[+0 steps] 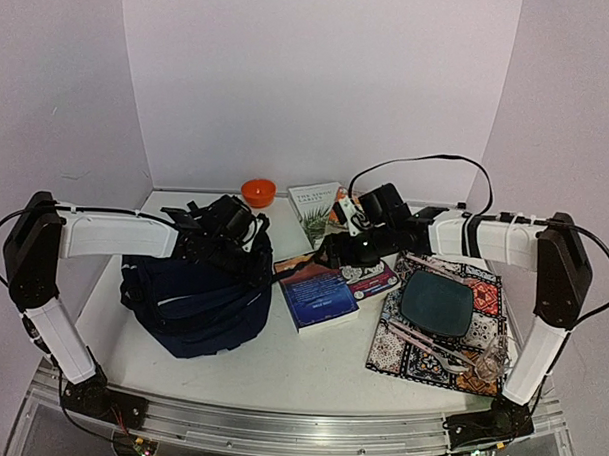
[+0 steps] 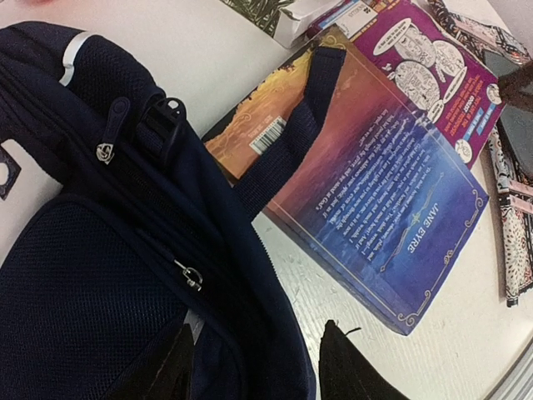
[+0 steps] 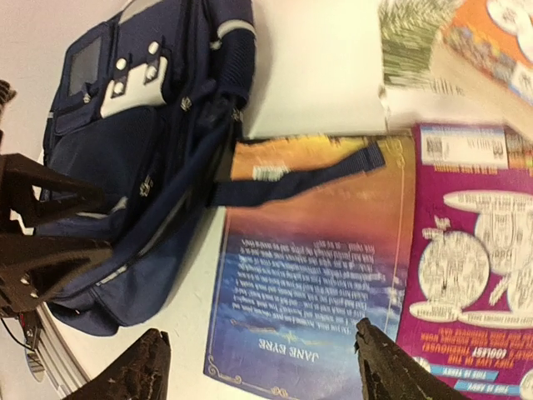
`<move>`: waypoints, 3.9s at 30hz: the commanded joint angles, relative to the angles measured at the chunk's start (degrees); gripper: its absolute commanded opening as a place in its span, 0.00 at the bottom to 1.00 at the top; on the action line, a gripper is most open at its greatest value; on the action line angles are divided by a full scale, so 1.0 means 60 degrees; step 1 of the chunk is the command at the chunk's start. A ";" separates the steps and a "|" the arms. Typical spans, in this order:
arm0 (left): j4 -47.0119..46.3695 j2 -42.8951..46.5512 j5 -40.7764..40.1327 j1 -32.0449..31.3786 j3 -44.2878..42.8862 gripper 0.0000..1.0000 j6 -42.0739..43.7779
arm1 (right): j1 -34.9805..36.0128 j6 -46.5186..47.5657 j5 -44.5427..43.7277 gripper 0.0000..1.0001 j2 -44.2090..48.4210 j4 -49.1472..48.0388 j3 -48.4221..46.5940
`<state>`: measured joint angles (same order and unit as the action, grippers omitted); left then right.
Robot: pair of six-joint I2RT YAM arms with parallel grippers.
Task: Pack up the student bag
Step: Pick up the book from the center of the board.
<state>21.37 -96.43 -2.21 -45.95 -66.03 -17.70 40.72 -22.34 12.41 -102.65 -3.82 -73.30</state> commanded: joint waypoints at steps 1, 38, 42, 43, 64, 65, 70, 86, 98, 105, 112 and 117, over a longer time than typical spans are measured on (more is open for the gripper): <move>0.1081 0.0354 -0.0300 0.0007 -0.0214 0.54 0.0428 | 0.0059 -0.1242 -0.0409 0.82 0.0842 -0.0651 0.1057; 0.1773 -0.3391 0.1534 -0.0149 -0.4589 0.70 0.0659 | 0.0055 -0.5005 -0.0192 0.74 0.0605 -0.3329 0.4497; 0.1794 -0.2885 0.1275 -0.0159 -0.3976 0.70 0.0876 | 0.0056 -0.4905 -0.0125 0.69 0.0463 -0.3439 0.4477; 0.1789 -0.2813 0.1435 -0.0180 -0.3882 0.70 0.0892 | 0.0056 -0.4867 -0.0061 0.67 0.0384 -0.3489 0.4440; 0.1387 -0.2426 0.0352 -0.1604 -0.2900 0.70 0.2022 | 0.0054 -0.4857 0.1554 0.00 0.0612 -0.4447 0.3890; 0.1265 -0.2365 0.0138 -0.1647 -0.2746 0.70 0.2126 | 0.0057 -0.4884 0.1537 0.00 0.0614 -0.4461 0.3927; 0.1069 -0.2225 -0.0286 -0.1834 -0.2218 0.70 0.2592 | 0.0062 -0.5036 0.1674 0.00 0.0403 -0.4579 0.4061; 0.0593 -0.2699 0.0164 -0.1996 -0.1897 0.64 0.2509 | 0.0058 -0.4952 0.2246 0.17 -0.0371 -0.5222 0.4068; -0.0430 -0.1522 -0.0551 -0.2193 -0.0649 0.68 0.3396 | 0.0054 -0.5468 0.2546 0.00 0.1010 -0.5209 0.3906; -0.1157 -0.0448 -0.1693 -0.2252 0.0403 0.70 0.3602 | 0.0055 -0.5502 0.2381 0.00 0.1834 -0.4868 0.3662; -0.1377 0.0318 -0.0337 -0.1864 0.0330 0.71 0.0738 | 0.0054 -0.5142 0.2222 0.00 0.2232 -0.4124 0.2941; -0.1539 0.0454 0.0280 -0.1418 0.0241 0.72 -0.1673 | 0.0055 -0.5091 0.2128 0.00 0.2375 -0.3884 0.2412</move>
<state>15.00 -96.02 -4.71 -56.65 -63.26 -12.89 41.19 -54.32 26.01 -92.70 -25.84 -53.33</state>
